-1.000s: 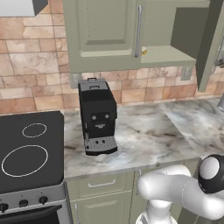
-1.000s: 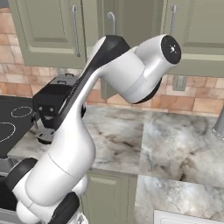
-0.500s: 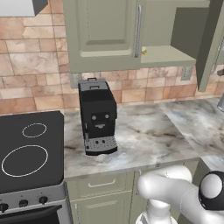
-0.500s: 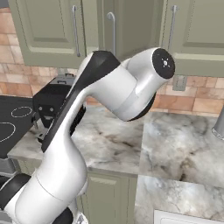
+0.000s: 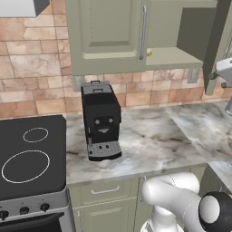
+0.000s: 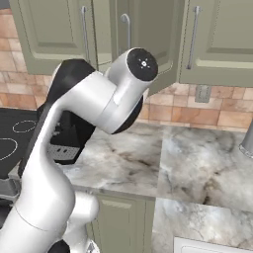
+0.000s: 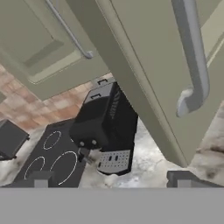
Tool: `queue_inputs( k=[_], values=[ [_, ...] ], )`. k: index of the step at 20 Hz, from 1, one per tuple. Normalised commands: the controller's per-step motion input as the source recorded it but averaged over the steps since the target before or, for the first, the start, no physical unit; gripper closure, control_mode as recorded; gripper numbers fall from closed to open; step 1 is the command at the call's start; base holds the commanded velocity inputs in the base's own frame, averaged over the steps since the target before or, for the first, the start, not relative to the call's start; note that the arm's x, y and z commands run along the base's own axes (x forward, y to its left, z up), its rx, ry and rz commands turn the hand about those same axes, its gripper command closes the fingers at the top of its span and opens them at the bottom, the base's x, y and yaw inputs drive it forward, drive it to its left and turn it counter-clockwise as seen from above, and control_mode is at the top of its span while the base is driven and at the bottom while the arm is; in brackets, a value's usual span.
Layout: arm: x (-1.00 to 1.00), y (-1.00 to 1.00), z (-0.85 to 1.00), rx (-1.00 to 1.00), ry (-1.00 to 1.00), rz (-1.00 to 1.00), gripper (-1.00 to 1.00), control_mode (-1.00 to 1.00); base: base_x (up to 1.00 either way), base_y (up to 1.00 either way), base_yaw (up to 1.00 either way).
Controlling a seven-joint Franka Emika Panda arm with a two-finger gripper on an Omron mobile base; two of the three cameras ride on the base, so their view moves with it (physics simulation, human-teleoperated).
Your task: Open the cabinet. Pick the dish brush and place it next to the sink. Then close the cabinet.
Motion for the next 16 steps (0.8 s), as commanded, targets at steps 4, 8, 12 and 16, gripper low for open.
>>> queue_inputs(
  k=[4,8,12,16],
  values=[
    [0.15,0.49,-0.01,0.11,0.10,-0.20,-1.00,-1.00,0.00,0.00,0.00],
    [0.30,0.53,-0.02,0.06,0.02,-0.25,-1.00,-1.00,0.00,0.00,0.00],
    [0.46,0.43,0.00,0.00,0.00,-0.38,-1.00,-1.00,0.00,0.00,0.00],
    [0.51,0.37,0.00,0.00,0.00,-0.42,-1.00,-1.00,0.00,0.00,0.00]
  ],
)
